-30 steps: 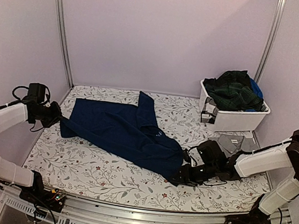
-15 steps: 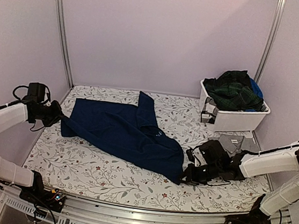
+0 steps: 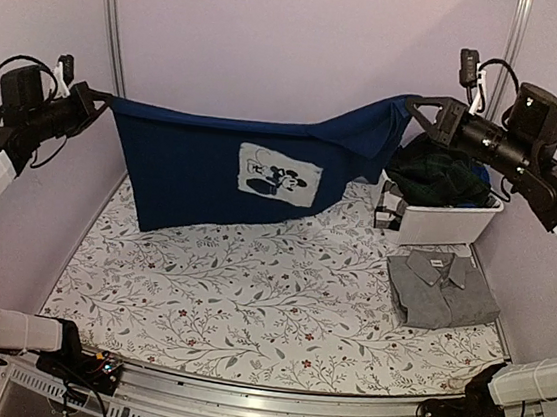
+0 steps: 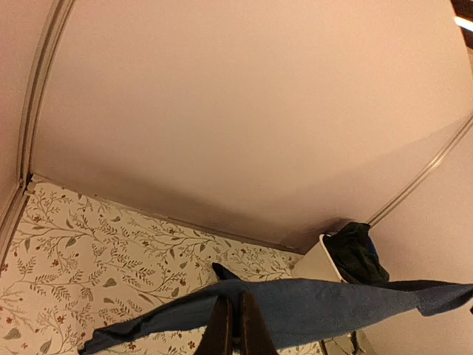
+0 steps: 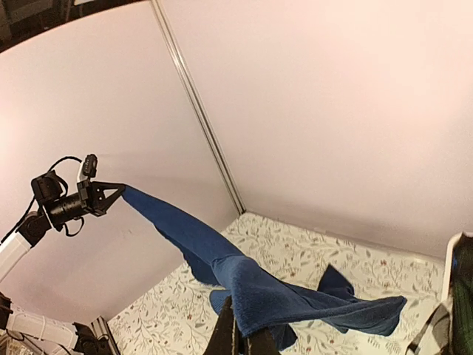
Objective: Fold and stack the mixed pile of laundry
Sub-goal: Pick up the flattened T-shirt from the center of the board, then flatten out the flattened T-shirt at the center of the board.
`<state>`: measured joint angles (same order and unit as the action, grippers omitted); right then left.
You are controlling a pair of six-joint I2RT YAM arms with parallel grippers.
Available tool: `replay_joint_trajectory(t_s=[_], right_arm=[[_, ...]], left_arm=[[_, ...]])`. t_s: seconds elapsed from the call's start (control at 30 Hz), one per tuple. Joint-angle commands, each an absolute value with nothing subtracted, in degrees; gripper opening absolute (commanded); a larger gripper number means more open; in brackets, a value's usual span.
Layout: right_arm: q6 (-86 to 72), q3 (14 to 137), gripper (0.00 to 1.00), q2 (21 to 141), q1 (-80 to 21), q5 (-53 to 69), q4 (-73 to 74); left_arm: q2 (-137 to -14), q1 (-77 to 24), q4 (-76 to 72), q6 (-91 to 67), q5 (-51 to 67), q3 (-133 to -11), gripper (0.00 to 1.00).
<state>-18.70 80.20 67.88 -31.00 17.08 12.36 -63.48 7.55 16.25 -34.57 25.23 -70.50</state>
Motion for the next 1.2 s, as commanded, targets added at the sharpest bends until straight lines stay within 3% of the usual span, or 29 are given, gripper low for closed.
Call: replay_joint_trajectory(t_s=[0.0,0.3,0.57,0.83,0.97,1.17], right_arm=[[-9.10,88.88,0.00,67.74,-30.96,18.88,15.80],[-9.43,100.75,0.00,65.72,-30.99,24.78,13.74],[-7.15,100.72,0.00,69.36,-30.37,11.63,11.99],[-18.29,100.08,0.00,83.79,-15.01,22.19,3.54],[-23.53,113.80,0.00,96.22,-10.99,27.35,2.81],[-32.45,150.29,0.00,119.61,-7.56,36.18,1.04]], left_arm=[[-59.46,7.19,12.71,-34.20,32.77,-76.45,0.00],[-55.48,6.16,12.72,-37.78,38.20,-86.81,0.00],[-60.94,6.17,15.59,-37.71,33.18,-86.85,0.00],[-77.08,7.03,4.66,-41.59,30.81,-81.85,0.00],[-90.65,7.14,0.97,-42.34,32.91,-92.69,0.00],[-108.56,7.41,0.06,-42.80,38.58,-124.35,0.00]])
